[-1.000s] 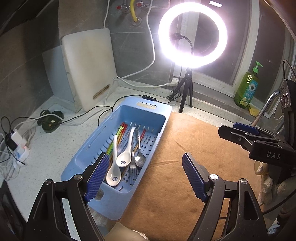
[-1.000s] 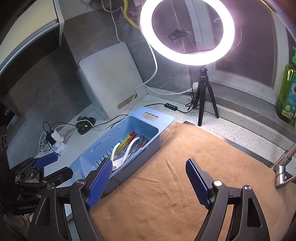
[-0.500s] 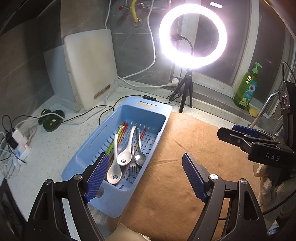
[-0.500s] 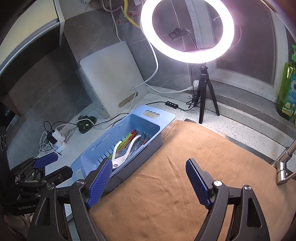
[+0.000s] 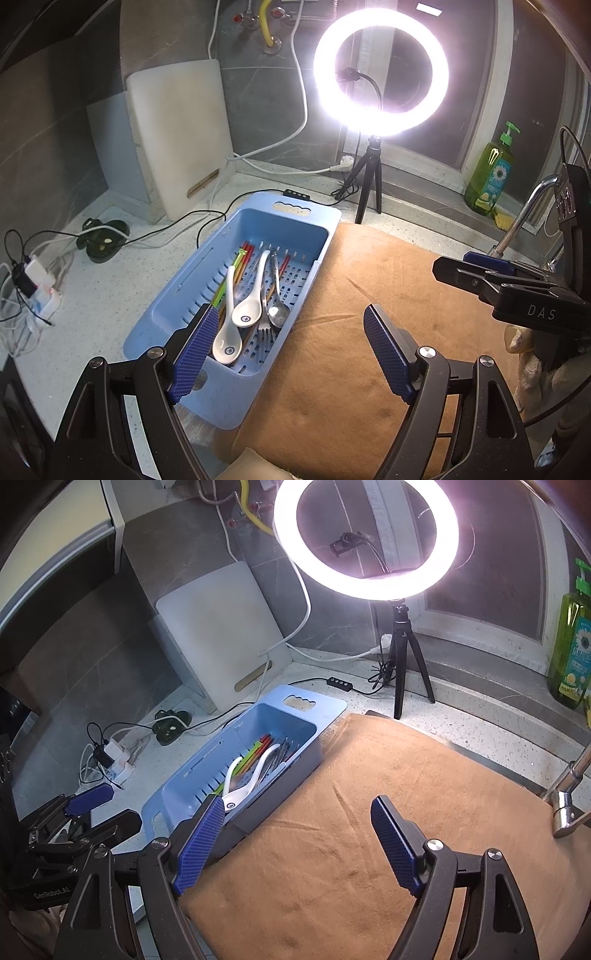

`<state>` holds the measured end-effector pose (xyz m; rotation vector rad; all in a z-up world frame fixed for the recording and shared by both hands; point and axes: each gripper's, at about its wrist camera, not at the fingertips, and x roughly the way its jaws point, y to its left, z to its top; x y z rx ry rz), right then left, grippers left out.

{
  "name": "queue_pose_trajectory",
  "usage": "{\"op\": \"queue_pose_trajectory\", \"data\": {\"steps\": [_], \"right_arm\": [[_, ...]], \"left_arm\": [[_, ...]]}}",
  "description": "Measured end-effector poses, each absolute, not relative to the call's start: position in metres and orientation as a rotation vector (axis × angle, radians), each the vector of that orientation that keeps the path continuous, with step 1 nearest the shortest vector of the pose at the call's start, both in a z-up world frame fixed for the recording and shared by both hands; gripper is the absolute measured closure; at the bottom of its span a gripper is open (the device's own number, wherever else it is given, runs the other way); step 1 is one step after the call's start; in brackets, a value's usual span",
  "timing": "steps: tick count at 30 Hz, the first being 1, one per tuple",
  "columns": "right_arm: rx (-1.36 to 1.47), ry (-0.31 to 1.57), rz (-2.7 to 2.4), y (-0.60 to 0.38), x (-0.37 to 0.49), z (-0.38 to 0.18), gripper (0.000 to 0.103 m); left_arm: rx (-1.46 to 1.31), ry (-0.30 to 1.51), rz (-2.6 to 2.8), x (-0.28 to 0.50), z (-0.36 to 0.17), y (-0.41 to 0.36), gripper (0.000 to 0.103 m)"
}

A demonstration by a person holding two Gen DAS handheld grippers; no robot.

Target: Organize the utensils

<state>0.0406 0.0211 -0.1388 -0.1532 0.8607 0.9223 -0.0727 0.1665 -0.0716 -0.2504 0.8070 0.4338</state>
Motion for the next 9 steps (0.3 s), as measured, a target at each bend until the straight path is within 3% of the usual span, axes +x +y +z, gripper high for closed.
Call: {"op": "queue_pose_trajectory", "data": {"steps": [9], "right_arm": [[-0.151, 0.865, 0.915, 0.0175, 0.0401, -0.1403, 0.024]], "left_arm": [[-0.259, 0.823, 0.434, -0.0707, -0.0744, 0.1684, 0.022]]}}
